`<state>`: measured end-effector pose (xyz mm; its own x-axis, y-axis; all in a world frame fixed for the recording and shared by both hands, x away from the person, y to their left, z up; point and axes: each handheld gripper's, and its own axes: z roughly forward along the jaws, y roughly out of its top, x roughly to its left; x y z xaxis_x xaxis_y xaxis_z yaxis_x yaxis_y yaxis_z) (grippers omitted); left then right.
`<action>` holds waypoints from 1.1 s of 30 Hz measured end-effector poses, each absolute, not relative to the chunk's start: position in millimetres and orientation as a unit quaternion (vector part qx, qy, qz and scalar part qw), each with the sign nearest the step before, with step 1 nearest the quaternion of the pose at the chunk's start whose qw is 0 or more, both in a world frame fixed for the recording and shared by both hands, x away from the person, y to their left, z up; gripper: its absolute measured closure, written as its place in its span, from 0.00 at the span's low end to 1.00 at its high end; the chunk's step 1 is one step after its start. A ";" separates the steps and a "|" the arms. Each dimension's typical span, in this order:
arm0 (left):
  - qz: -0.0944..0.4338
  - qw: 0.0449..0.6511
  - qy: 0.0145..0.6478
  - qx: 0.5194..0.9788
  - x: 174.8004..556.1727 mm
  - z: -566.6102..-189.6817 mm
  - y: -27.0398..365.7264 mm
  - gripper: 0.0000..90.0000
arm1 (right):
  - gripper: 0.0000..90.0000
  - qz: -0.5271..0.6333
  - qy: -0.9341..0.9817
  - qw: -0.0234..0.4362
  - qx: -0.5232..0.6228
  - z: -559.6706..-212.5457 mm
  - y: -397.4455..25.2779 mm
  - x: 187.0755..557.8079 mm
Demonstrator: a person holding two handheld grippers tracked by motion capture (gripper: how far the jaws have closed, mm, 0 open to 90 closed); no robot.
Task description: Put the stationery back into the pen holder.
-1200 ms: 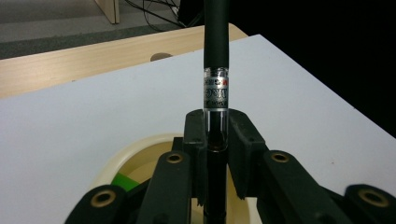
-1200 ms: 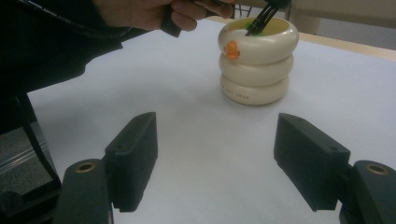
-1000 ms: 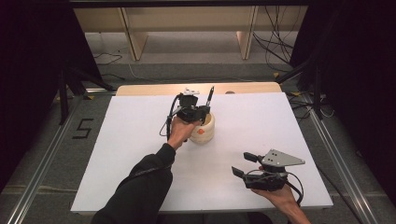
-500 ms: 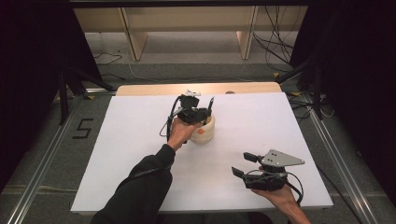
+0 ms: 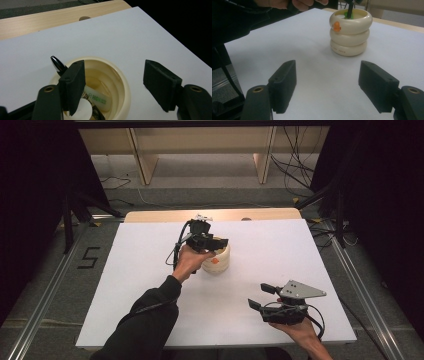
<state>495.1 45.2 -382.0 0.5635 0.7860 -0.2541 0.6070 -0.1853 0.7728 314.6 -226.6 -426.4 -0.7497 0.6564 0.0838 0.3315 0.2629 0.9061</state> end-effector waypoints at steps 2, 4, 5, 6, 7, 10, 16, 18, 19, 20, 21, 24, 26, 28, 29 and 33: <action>0.101 0.447 0.451 0.766 492.2 -378.8 49.4 0.36 | 0.35 0.518 0.779 0.156 0.318 -426.8 -226.8 314.9; 0.100 0.455 0.451 0.761 488.3 -374.8 54.3 0.34 | 0.35 0.518 0.779 0.156 0.318 -426.6 -226.8 314.8; 0.100 0.458 0.451 0.759 486.7 -373.1 56.8 0.34 | 0.35 0.518 0.778 0.156 0.318 -426.4 -226.7 314.7; 0.099 0.459 0.447 0.761 485.2 -371.2 60.1 0.34 | 0.35 0.518 0.778 0.156 0.318 -426.3 -226.7 314.6; 0.098 0.460 0.447 0.761 483.3 -369.5 62.7 0.33 | 0.35 0.518 0.778 0.156 0.318 -426.3 -226.8 314.7; 0.099 0.467 0.445 0.758 478.6 -366.0 70.4 0.32 | 0.35 0.518 0.778 0.155 0.320 -426.9 -227.1 315.2; 0.100 0.475 0.442 0.754 468.9 -361.3 82.5 0.31 | 0.35 0.518 0.778 0.155 0.319 -427.1 -226.9 315.2; 0.098 0.476 0.439 0.756 465.4 -361.0 85.7 0.30 | 0.35 0.519 0.778 0.155 0.319 -427.0 -227.1 315.5; 0.096 0.480 0.438 0.754 463.3 -361.5 86.9 0.30 | 0.35 0.519 0.778 0.155 0.319 -427.0 -227.2 315.7; 0.095 0.483 0.437 0.753 462.5 -362.0 87.6 0.30 | 0.35 0.519 0.778 0.155 0.320 -427.0 -227.5 315.8; 0.089 0.482 0.436 0.755 461.1 -362.3 88.8 0.30 | 0.35 0.519 0.777 0.155 0.320 -427.2 -227.6 315.9; 0.084 0.486 0.428 0.757 457.4 -364.8 92.1 0.29 | 0.35 0.520 0.777 0.155 0.320 -427.4 -228.3 316.1; 0.082 0.485 0.425 0.759 456.0 -366.2 93.5 0.29 | 0.35 0.520 0.776 0.153 0.321 -427.9 -228.6 316.4; 0.081 0.486 0.422 0.761 454.1 -367.7 95.6 0.29 | 0.35 0.520 0.777 0.152 0.322 -428.3 -228.5 317.0; 0.080 0.489 0.422 0.759 452.4 -368.3 96.6 0.29 | 0.35 0.520 0.777 0.153 0.321 -428.2 -228.5 317.0; 0.078 0.497 0.417 0.758 445.2 -369.1 102.5 0.28 | 0.35 0.522 0.775 0.152 0.321 -427.7 -228.8 316.5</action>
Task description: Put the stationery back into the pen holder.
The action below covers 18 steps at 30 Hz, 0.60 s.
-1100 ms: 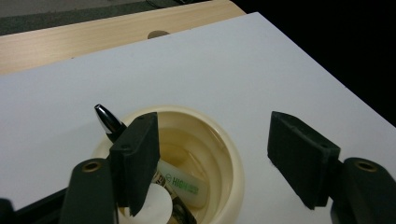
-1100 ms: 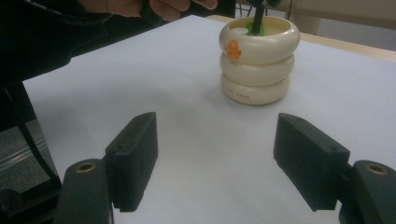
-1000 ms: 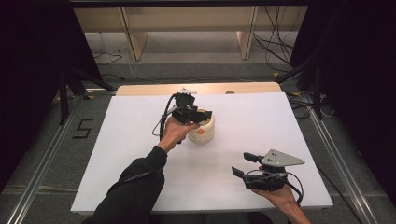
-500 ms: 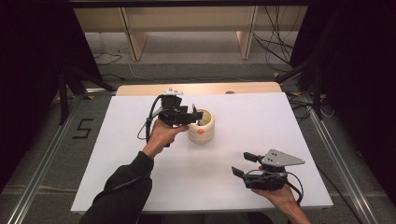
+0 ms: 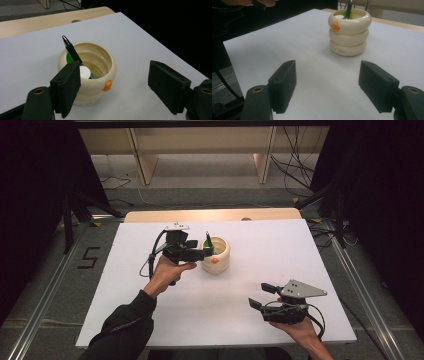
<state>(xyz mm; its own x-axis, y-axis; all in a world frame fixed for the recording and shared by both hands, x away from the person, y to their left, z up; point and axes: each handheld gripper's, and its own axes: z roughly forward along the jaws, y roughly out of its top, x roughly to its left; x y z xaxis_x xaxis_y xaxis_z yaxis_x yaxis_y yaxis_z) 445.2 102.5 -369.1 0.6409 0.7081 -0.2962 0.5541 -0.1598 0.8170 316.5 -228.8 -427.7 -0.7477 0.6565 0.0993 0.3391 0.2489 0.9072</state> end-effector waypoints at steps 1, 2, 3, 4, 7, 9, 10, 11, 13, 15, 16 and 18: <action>0.078 0.499 0.414 0.758 442.5 -369.3 104.8 0.28 | 0.35 0.522 0.775 0.152 0.322 -427.9 -229.0 316.7; 0.078 0.500 0.412 0.758 440.2 -369.5 106.6 0.28 | 0.35 0.522 0.775 0.151 0.322 -428.2 -229.1 317.0; 0.076 0.503 0.410 0.757 437.9 -369.7 108.1 0.28 | 0.35 0.523 0.774 0.150 0.323 -428.5 -229.0 317.3; 0.077 0.504 0.409 0.757 436.2 -369.8 109.1 0.28 | 0.35 0.523 0.775 0.150 0.322 -428.5 -228.9 317.2; 0.080 0.510 0.403 0.755 429.1 -370.2 113.2 0.27 | 0.35 0.523 0.775 0.150 0.321 -428.5 -228.7 317.3; 0.080 0.512 0.400 0.756 425.4 -370.5 114.4 0.27 | 0.35 0.523 0.775 0.149 0.321 -428.6 -228.4 317.3; 0.082 0.513 0.398 0.756 422.8 -371.0 114.8 0.27 | 0.35 0.523 0.775 0.149 0.321 -428.6 -228.3 317.3; 0.083 0.513 0.396 0.757 421.0 -371.7 114.9 0.27 | 0.35 0.524 0.775 0.148 0.320 -428.4 -228.1 317.3; 0.082 0.511 0.391 0.761 417.4 -372.3 115.8 0.26 | 0.35 0.526 0.774 0.146 0.320 -428.3 -228.1 317.5; 0.081 0.514 0.386 0.761 414.2 -372.9 116.7 0.26 | 0.35 0.526 0.774 0.145 0.320 -428.5 -228.4 317.1; 0.081 0.515 0.385 0.761 412.1 -373.4 117.2 0.25 | 0.35 0.526 0.774 0.145 0.321 -428.6 -228.4 316.9; 0.083 0.516 0.379 0.764 407.8 -375.0 119.1 0.25 | 0.35 0.527 0.774 0.143 0.322 -428.8 -228.9 316.4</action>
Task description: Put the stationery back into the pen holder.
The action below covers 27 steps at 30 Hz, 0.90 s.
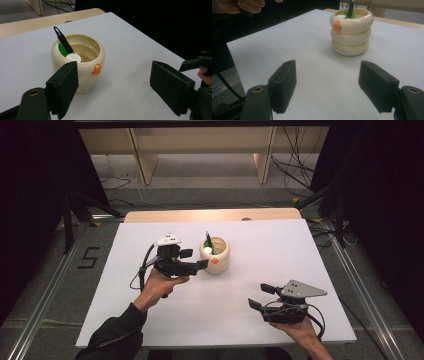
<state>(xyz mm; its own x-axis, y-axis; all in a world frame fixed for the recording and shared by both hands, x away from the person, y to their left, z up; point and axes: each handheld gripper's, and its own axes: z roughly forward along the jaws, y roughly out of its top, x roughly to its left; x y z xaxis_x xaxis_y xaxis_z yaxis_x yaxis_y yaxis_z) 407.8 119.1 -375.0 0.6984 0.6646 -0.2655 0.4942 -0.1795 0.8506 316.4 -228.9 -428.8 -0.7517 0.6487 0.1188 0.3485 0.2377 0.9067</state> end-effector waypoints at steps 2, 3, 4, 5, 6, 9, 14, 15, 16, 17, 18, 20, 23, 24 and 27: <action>0.084 0.519 0.377 0.763 403.5 -377.1 120.2 0.24 | 0.35 0.527 0.773 0.143 0.323 -428.8 -229.0 316.2; 0.084 0.518 0.375 0.764 402.1 -377.9 121.4 0.24 | 0.35 0.527 0.773 0.143 0.323 -428.8 -228.8 316.3; 0.083 0.519 0.373 0.765 400.4 -379.0 122.7 0.24 | 0.35 0.527 0.773 0.142 0.324 -428.8 -228.6 316.4; 0.082 0.521 0.373 0.763 398.5 -379.9 123.9 0.24 | 0.35 0.527 0.772 0.142 0.324 -428.8 -228.2 316.3; 0.082 0.522 0.371 0.763 396.2 -380.7 125.4 0.24 | 0.35 0.527 0.773 0.142 0.323 -428.7 -228.0 316.2; 0.085 0.531 0.369 0.758 391.3 -381.5 128.0 0.23 | 0.35 0.529 0.772 0.142 0.322 -428.7 -227.5 315.9; 0.091 0.536 0.357 0.759 379.9 -385.0 132.8 0.23 | 0.35 0.530 0.772 0.142 0.322 -429.0 -227.8 315.9; 0.093 0.536 0.356 0.760 377.2 -386.1 133.8 0.23 | 0.35 0.530 0.771 0.141 0.323 -429.0 -227.8 315.7; 0.098 0.536 0.353 0.761 374.9 -387.2 135.5 0.23 | 0.35 0.529 0.771 0.140 0.324 -429.0 -227.9 315.7; 0.098 0.539 0.354 0.758 372.1 -388.1 137.1 0.23 | 0.35 0.529 0.772 0.140 0.325 -429.1 -227.9 315.8; 0.101 0.543 0.352 0.756 369.7 -389.2 139.2 0.23 | 0.35 0.529 0.771 0.140 0.325 -429.2 -227.8 315.9; 0.104 0.546 0.349 0.754 364.9 -391.2 142.1 0.23 | 0.35 0.529 0.771 0.140 0.325 -429.3 -227.7 316.0; 0.106 0.543 0.345 0.758 360.0 -393.7 145.4 0.22 | 0.35 0.530 0.771 0.138 0.326 -429.4 -227.6 316.1; 0.105 0.544 0.345 0.757 358.6 -394.6 146.3 0.22 | 0.35 0.530 0.771 0.139 0.326 -429.5 -227.6 316.1; 0.109 0.541 0.336 0.763 354.3 -396.9 146.6 0.22 | 0.35 0.531 0.770 0.138 0.326 -429.9 -227.8 316.3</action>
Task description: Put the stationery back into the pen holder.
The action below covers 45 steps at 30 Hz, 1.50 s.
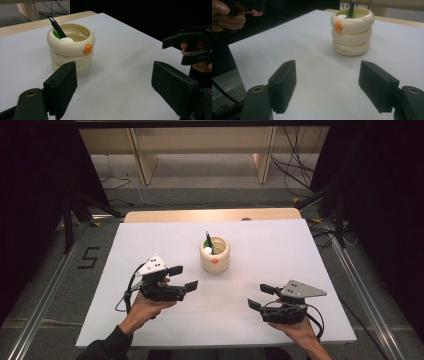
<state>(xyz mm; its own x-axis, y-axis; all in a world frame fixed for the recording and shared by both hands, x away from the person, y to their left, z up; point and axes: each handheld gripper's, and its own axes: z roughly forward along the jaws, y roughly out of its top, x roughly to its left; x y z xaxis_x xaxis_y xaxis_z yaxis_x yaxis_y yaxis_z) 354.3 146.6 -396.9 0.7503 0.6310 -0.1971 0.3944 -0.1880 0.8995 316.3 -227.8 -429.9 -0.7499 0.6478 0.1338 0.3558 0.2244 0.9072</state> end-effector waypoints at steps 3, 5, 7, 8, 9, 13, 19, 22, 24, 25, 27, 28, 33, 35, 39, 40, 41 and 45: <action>0.112 0.540 0.330 0.766 348.9 -399.2 145.2 0.22 | 0.35 0.530 0.770 0.137 0.327 -430.4 -227.9 316.4; 0.110 0.541 0.327 0.767 345.4 -399.6 144.3 0.21 | 0.35 0.530 0.770 0.137 0.328 -430.8 -228.1 316.6; 0.109 0.541 0.325 0.768 342.2 -401.1 144.4 0.21 | 0.35 0.530 0.769 0.138 0.329 -431.3 -228.3 316.8; 0.106 0.543 0.325 0.767 340.8 -402.5 144.8 0.21 | 0.35 0.530 0.769 0.137 0.330 -431.4 -228.4 316.9; 0.107 0.542 0.324 0.768 339.7 -403.6 145.2 0.21 | 0.35 0.530 0.769 0.136 0.330 -431.5 -228.7 316.9; 0.111 0.539 0.322 0.771 333.8 -408.6 149.0 0.21 | 0.35 0.531 0.768 0.139 0.330 -431.7 -229.2 317.0; 0.127 0.541 0.315 0.769 324.1 -411.5 157.4 0.21 | 0.35 0.530 0.767 0.140 0.332 -431.9 -229.2 316.8; 0.121 0.546 0.326 0.762 323.6 -413.0 162.7 0.21 | 0.35 0.530 0.767 0.142 0.332 -432.4 -229.5 316.9; 0.118 0.547 0.332 0.759 323.6 -415.9 165.1 0.21 | 0.35 0.531 0.766 0.142 0.332 -432.4 -229.6 316.9; 0.119 0.546 0.333 0.759 323.6 -416.5 165.1 0.21 | 0.35 0.532 0.766 0.142 0.332 -432.4 -229.6 316.9; 0.120 0.547 0.333 0.758 323.9 -416.5 165.2 0.20 | 0.35 0.531 0.766 0.142 0.332 -432.4 -229.5 316.9; 0.119 0.548 0.333 0.758 323.8 -416.4 165.2 0.20 | 0.35 0.531 0.766 0.142 0.332 -432.4 -229.5 317.0; 0.122 0.544 0.329 0.763 323.2 -417.1 163.1 0.20 | 0.34 0.530 0.767 0.142 0.333 -432.5 -229.3 317.1; 0.123 0.543 0.328 0.763 323.1 -417.1 163.0 0.20 | 0.34 0.530 0.767 0.142 0.333 -432.6 -229.3 317.2; 0.125 0.544 0.329 0.762 323.5 -417.0 163.7 0.20 | 0.34 0.530 0.767 0.143 0.333 -432.5 -229.3 317.0; 0.125 0.544 0.331 0.761 323.5 -417.0 163.6 0.20 | 0.34 0.530 0.767 0.143 0.332 -432.5 -229.3 317.1; 0.125 0.545 0.332 0.760 323.6 -417.1 163.7 0.19 | 0.34 0.530 0.767 0.143 0.333 -432.6 -229.3 317.2; 0.126 0.544 0.332 0.760 323.9 -417.0 164.4 0.19 | 0.34 0.530 0.767 0.144 0.333 -432.8 -229.5 317.5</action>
